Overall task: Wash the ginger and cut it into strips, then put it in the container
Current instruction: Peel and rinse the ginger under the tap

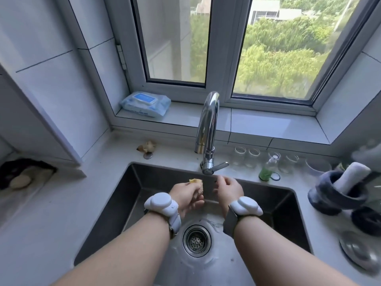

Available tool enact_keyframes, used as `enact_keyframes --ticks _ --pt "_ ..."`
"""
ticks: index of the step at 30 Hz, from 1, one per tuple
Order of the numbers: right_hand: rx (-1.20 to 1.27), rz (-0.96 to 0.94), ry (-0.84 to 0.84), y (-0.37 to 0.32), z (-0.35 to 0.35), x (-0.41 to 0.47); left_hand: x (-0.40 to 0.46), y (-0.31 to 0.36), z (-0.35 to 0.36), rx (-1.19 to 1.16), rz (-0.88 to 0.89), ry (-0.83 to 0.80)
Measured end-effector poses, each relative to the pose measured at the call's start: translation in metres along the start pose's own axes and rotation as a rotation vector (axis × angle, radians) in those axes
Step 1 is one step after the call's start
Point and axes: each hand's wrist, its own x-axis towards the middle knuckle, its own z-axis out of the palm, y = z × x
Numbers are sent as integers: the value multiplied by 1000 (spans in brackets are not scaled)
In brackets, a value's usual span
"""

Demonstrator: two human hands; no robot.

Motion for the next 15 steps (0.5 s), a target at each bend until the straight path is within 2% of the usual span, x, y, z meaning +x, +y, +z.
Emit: enact_keyframes --ticks 2,6,8,12,15 --pt "-73 -36 100 -12 -5 11 3 3 4 -35 -49 -18" --pt "-159 -172 -27 -29 -6 32 12 7 8 -66 -131 -49" --pt "-231 -220 -28 -30 -8 39 14 9 11 -91 -174 -76" --pt "-304 -227 27 -25 -10 45 15 7 14 -118 -211 -96" --pt "-258 -215 80 -20 -6 48 16 5 13 -199 -258 -128"
